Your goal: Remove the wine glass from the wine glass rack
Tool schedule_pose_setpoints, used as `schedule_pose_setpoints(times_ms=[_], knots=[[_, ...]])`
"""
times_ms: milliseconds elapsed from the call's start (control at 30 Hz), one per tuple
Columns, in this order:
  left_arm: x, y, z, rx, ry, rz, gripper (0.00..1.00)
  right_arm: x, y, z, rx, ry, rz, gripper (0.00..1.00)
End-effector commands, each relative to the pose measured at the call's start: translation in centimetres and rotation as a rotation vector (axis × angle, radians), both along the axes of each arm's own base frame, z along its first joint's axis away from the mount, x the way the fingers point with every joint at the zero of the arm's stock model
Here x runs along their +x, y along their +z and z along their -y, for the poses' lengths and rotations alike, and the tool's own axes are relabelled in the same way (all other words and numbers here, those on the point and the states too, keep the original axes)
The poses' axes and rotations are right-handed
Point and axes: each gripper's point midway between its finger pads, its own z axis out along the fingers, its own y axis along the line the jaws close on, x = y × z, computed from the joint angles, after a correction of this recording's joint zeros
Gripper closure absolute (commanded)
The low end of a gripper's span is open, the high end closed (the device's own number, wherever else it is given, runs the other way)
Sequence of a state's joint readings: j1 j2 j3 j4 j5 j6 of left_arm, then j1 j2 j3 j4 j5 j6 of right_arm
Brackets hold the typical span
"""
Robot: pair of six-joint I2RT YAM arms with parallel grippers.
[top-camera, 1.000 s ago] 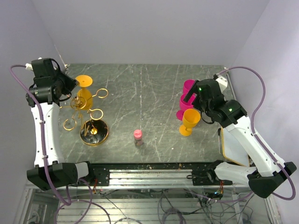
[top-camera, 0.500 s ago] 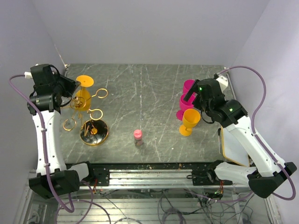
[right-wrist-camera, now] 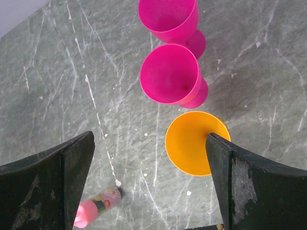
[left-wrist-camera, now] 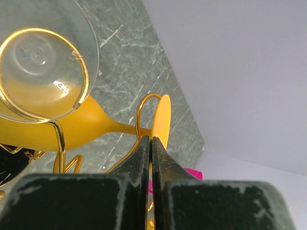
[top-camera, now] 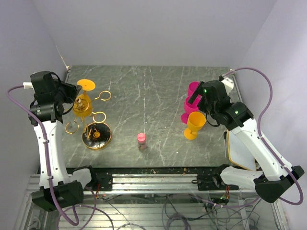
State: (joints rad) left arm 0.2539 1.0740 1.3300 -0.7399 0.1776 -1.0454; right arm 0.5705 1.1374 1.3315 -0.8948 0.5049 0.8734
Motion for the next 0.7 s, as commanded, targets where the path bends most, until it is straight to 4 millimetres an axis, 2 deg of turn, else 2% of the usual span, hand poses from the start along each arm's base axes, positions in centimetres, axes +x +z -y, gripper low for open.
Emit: schedule_pose_setpoints(times_ms=[0, 300, 467, 667], knots=[[-0.3, 0.6, 0.5, -0.049, -0.008, 0.027, 0.93, 0.3, 1.1, 0.2, 0.01, -0.017, 0.033, 0.01], [-1.7, 1.1, 0.7, -0.074, 0.027, 0.071, 0.93, 0.6, 0.9, 0.0, 0.01, -0.019, 0.022, 0.01], [-1.9, 0.8, 1.0, -0.102, 0.029, 0.075, 0.93, 0.5, 1.0, 0.3, 0.012, -0.028, 0.034, 0.01], [-1.7, 1.0, 2.1, -0.158, -0.021, 0.095, 0.93, 0.5, 1.1, 0.2, 0.019, -0.032, 0.034, 0.01]])
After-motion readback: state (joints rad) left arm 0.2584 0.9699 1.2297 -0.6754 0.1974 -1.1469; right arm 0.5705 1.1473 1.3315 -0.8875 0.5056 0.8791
